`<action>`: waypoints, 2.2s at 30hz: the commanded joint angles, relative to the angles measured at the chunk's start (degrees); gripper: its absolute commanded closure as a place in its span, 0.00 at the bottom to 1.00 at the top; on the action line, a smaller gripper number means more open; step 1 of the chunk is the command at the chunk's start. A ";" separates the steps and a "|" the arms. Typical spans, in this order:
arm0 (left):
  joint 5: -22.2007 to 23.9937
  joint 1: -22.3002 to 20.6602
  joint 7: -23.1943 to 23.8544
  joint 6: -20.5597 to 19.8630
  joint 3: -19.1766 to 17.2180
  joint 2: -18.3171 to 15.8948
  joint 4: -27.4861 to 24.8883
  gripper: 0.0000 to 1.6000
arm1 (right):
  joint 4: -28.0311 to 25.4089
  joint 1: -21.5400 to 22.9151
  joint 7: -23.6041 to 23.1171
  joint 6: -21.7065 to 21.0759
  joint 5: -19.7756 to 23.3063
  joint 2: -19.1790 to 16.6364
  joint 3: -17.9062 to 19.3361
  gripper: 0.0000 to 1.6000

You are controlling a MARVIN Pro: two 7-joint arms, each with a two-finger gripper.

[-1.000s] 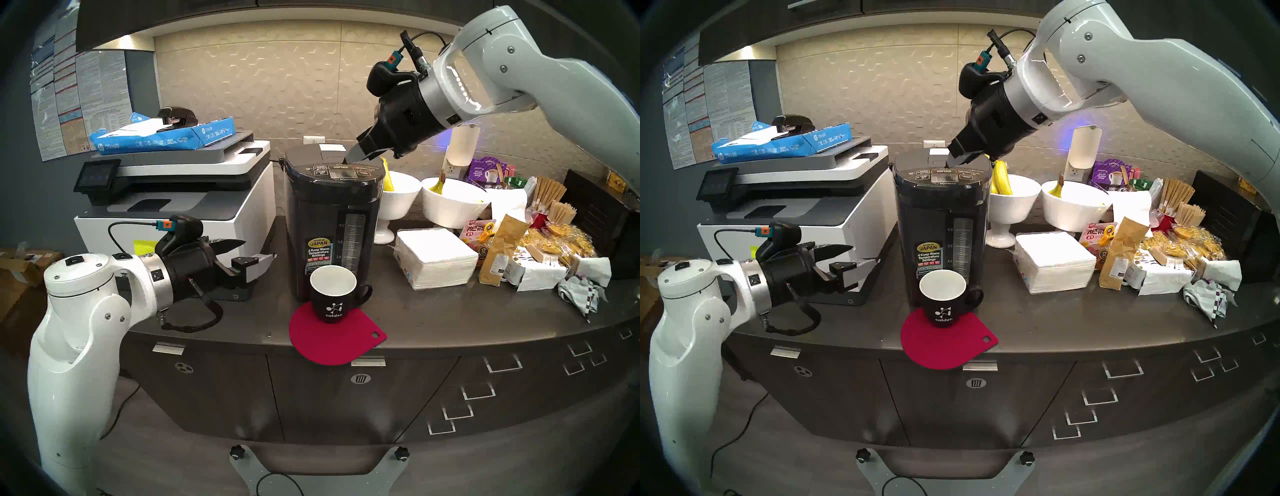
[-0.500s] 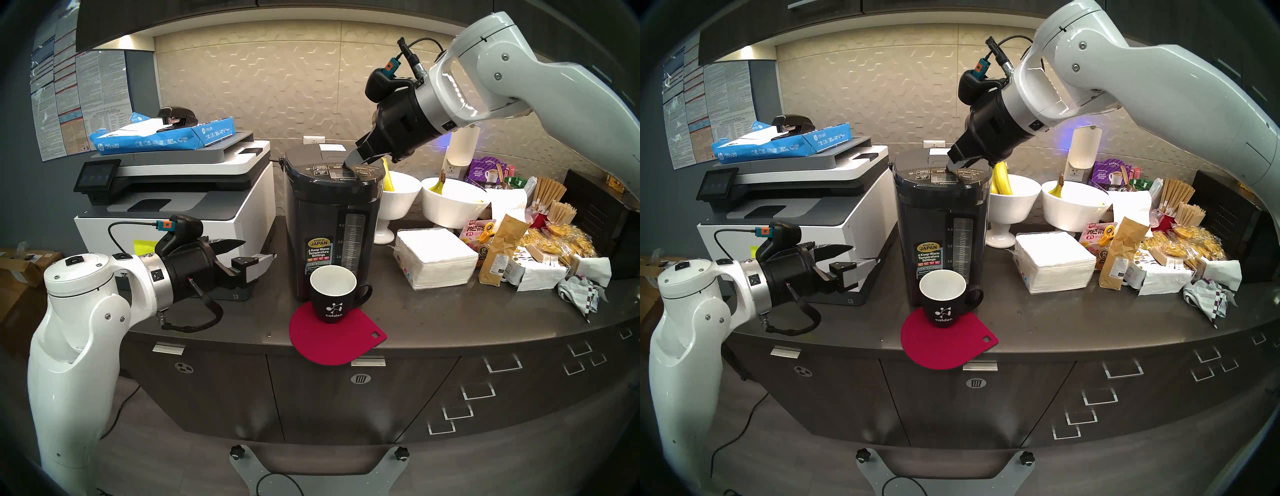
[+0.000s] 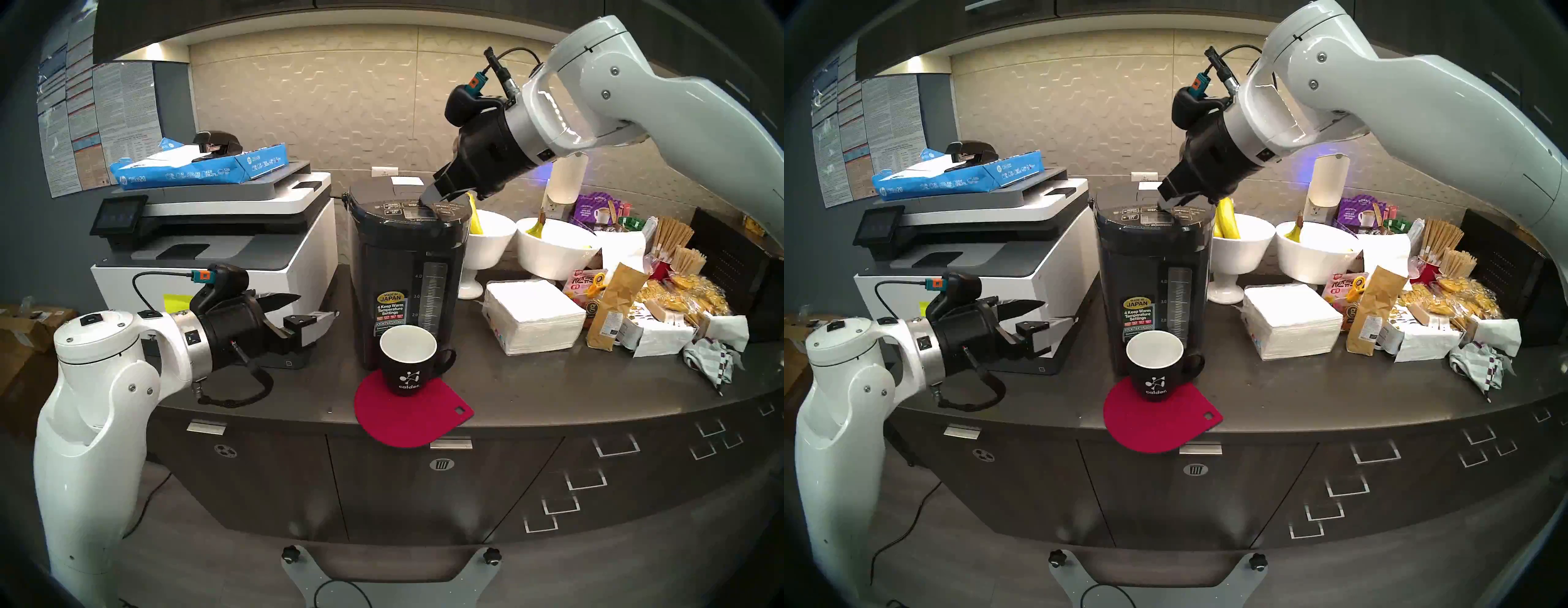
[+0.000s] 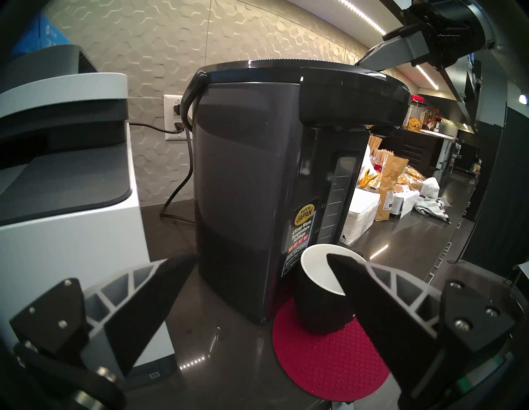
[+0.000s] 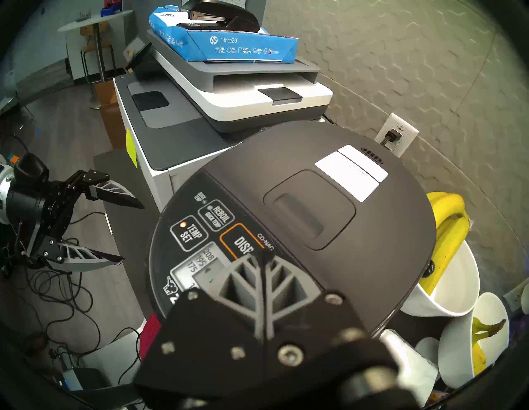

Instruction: Press the water dispenser button and fill the cup

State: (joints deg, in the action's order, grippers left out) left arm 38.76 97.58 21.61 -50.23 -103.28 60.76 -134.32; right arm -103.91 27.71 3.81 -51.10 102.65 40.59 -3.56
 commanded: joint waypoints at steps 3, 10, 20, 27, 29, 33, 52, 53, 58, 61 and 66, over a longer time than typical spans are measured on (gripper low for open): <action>0.01 -0.02 0.02 0.01 -0.02 -0.01 -0.62 0.00 | -1.11 -0.27 0.25 -0.82 0.72 0.60 -0.39 1.00; 0.01 -0.03 0.03 0.02 -0.01 -0.01 -0.60 0.00 | -2.37 -1.56 0.67 -0.84 0.53 0.29 -1.39 1.00; 0.01 -0.04 0.03 0.02 -0.01 -0.02 -0.59 0.00 | -2.49 -2.12 0.82 -0.54 0.44 0.37 -1.72 1.00; 0.02 -0.04 0.03 0.02 -0.01 -0.02 -0.59 0.00 | -2.16 -2.24 0.72 -0.61 0.16 0.68 -1.91 1.00; 0.02 -0.04 0.03 0.02 -0.01 -0.02 -0.59 0.00 | -2.12 -2.23 0.59 -0.72 0.02 0.73 -1.96 1.00; 0.02 -0.04 0.03 0.02 -0.01 -0.02 -0.59 0.00 | -2.11 -2.31 0.57 -0.75 -0.20 0.71 -2.10 1.00; 0.02 -0.04 0.04 0.02 -0.01 -0.02 -0.58 0.00 | -1.56 -2.50 0.41 -0.86 -0.89 0.88 -2.40 1.00; 0.02 -0.04 0.04 0.02 -0.01 -0.02 -0.58 0.00 | -1.52 -2.48 0.34 -0.87 -0.98 0.89 -2.40 1.00; 0.02 -0.04 0.03 0.02 -0.01 -0.02 -0.59 0.00 | -1.49 -2.27 0.21 -1.10 -1.09 0.84 -2.32 1.00; 0.01 -0.04 0.03 0.02 -0.01 -0.02 -0.59 0.00 | -1.38 -2.17 -0.02 -1.26 -1.23 0.84 -2.30 1.00; 0.01 -0.04 0.04 0.02 -0.01 -0.02 -0.59 0.00 | -0.99 -2.02 -1.12 -1.79 -1.66 1.02 -2.36 1.00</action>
State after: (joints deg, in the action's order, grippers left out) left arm 38.76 97.58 21.62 -50.23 -103.28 60.76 -134.31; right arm -105.05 27.58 4.13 -51.37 101.39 40.60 -3.77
